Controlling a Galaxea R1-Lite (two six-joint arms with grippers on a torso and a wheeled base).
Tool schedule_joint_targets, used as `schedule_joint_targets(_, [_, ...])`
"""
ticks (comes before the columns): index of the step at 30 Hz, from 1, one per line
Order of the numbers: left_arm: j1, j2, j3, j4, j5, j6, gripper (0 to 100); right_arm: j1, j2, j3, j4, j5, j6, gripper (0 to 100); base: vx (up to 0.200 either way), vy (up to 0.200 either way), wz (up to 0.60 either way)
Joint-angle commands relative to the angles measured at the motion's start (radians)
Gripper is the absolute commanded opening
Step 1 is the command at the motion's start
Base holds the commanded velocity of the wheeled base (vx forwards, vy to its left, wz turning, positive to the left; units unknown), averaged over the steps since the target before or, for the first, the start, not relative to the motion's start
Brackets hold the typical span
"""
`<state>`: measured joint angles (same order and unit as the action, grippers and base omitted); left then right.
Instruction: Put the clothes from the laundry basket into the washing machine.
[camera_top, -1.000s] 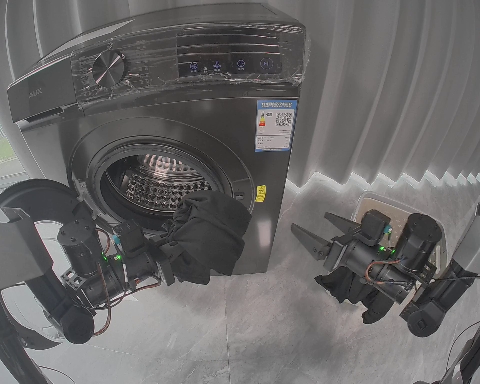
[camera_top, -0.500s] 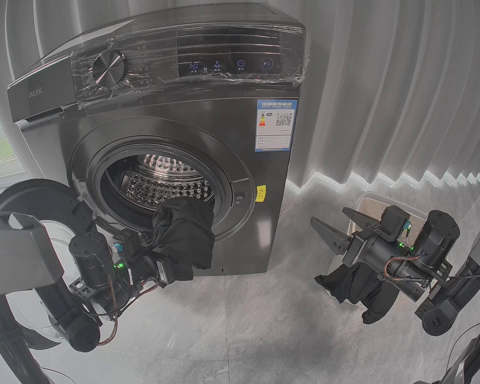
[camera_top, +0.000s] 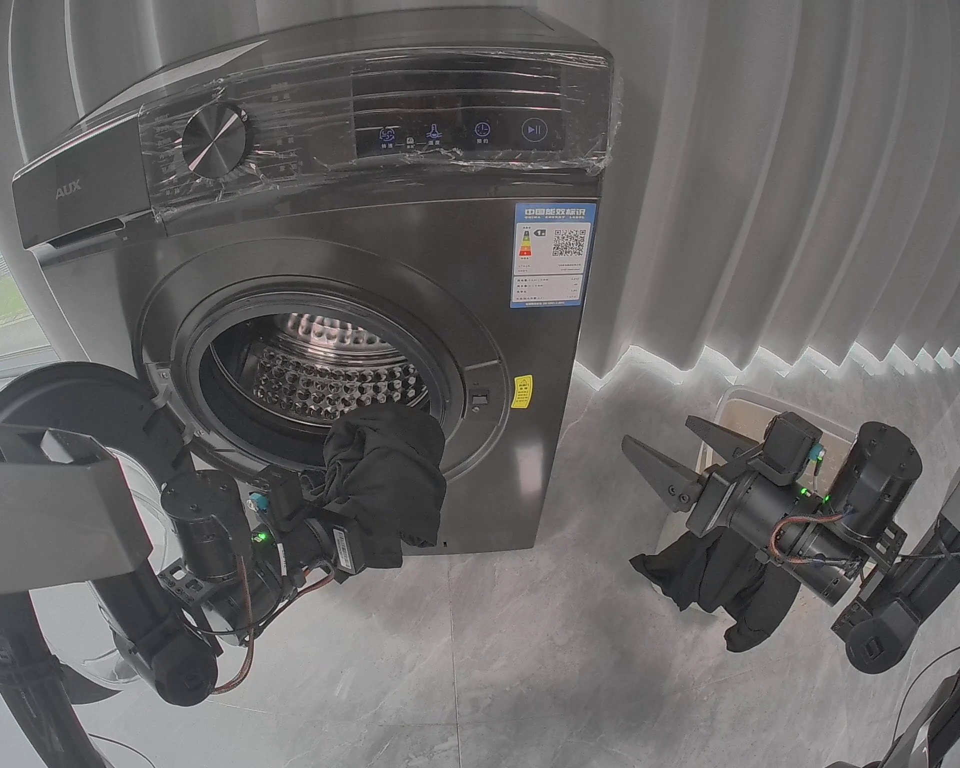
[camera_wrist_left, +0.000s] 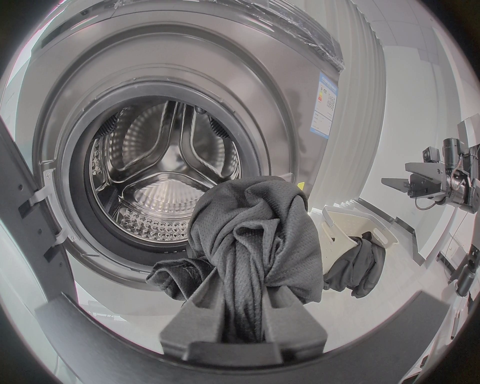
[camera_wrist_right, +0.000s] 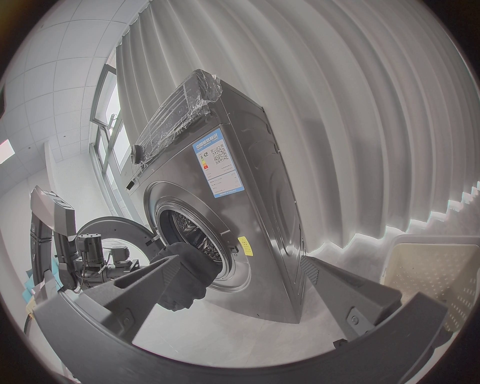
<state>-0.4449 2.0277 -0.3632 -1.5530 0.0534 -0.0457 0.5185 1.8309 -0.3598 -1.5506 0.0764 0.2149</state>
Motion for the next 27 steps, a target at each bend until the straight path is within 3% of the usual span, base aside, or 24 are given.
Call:
schedule_joint_targets(1, [0.0,0.009,-0.003,-0.001,0.002,0.001,0,0.003,-0.001,0.001,0.0,0.0,0.0,100,0.2,0.0,0.0])
schedule_joint_targets(5, [-0.001,0.009,-0.008,-0.001,0.002,0.001,0,0.003,-0.001,0.001,-0.002,0.0,0.0,100,0.2,0.0,0.0])
schedule_joint_targets(14, [-0.011,0.025,-0.003,-0.002,0.003,0.001,0,0.005,-0.001,0.001,-0.002,0.0,-0.002,100,0.0,0.0,0.0])
schedule_joint_targets(27, [-0.012,0.026,0.004,-0.002,0.003,0.001,0,-0.005,0.004,0.03,0.0,-0.001,-0.002,100,0.0,0.185,0.0])
